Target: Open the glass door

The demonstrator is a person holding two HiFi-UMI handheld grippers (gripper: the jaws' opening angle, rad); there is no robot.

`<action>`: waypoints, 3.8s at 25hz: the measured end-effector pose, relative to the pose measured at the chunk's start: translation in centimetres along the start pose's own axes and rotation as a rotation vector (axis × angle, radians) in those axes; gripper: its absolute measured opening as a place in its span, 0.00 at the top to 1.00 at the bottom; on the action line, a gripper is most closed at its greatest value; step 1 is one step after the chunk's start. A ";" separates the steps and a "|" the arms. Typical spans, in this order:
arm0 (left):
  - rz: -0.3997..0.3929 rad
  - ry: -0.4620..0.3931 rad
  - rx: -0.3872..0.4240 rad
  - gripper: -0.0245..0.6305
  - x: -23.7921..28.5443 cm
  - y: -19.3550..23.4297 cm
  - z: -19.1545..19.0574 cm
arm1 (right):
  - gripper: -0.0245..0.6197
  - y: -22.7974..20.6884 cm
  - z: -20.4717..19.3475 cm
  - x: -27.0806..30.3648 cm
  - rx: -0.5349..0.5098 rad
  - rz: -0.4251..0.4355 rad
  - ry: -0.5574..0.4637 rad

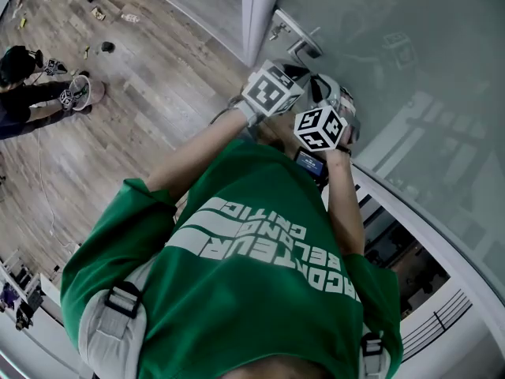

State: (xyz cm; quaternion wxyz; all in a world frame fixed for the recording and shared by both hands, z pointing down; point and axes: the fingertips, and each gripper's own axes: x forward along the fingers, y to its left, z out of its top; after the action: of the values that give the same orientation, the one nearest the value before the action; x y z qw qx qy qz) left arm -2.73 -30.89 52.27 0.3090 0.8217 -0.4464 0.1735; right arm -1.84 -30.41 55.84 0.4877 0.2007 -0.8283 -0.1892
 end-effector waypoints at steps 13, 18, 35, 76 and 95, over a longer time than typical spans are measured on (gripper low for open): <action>-0.032 0.121 0.027 0.94 1.3 0.7 -1.9 | 0.89 1.1 -0.3 1.5 -0.044 0.018 0.077; -0.007 0.140 0.036 0.94 2.2 2.3 -2.6 | 0.90 1.9 -0.8 3.7 0.022 0.039 0.068; -0.043 0.139 0.018 0.94 1.6 3.9 -1.2 | 0.89 1.2 -1.1 5.7 0.075 0.054 0.044; -0.060 -0.012 -0.046 0.94 1.9 4.7 1.7 | 0.86 -12.7 -4.0 7.7 0.234 -0.031 -0.096; 0.014 -0.016 -0.064 0.94 7.0 6.1 7.5 | 0.87 -26.1 -10.6 12.5 0.410 -0.117 -0.061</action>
State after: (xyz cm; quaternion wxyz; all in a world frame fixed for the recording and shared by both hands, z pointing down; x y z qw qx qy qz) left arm -4.01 -42.70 52.72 0.3305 0.8095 -0.4600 0.1546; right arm 5.82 -60.21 56.45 0.3994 0.3376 -0.8508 -0.0507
